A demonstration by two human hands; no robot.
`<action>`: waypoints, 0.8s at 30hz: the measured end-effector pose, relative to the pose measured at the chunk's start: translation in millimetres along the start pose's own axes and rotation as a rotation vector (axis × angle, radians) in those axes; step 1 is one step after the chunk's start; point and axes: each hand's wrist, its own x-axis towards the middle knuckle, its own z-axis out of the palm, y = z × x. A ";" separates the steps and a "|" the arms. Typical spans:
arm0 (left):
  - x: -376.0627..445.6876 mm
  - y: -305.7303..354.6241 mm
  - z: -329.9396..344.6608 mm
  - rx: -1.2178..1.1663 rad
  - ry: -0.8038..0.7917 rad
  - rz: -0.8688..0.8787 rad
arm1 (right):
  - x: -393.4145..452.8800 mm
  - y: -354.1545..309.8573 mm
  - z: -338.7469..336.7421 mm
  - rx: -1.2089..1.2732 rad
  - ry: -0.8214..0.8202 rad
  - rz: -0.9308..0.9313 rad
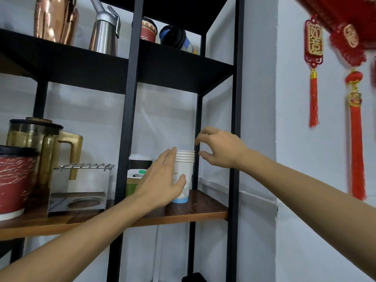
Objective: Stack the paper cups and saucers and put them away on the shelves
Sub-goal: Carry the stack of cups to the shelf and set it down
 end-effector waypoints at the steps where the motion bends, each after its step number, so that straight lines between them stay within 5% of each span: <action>1: -3.8 1.6 -5.4 0.050 0.010 0.042 | -8.9 -2.4 -1.1 0.008 0.040 0.018; 11: -50.5 14.5 -35.4 0.092 0.067 0.297 | -122.2 -39.5 -14.2 -0.024 0.251 0.196; 24: -162.4 57.2 8.0 -0.068 0.095 0.462 | -258.5 -106.2 -14.3 -0.115 0.351 0.380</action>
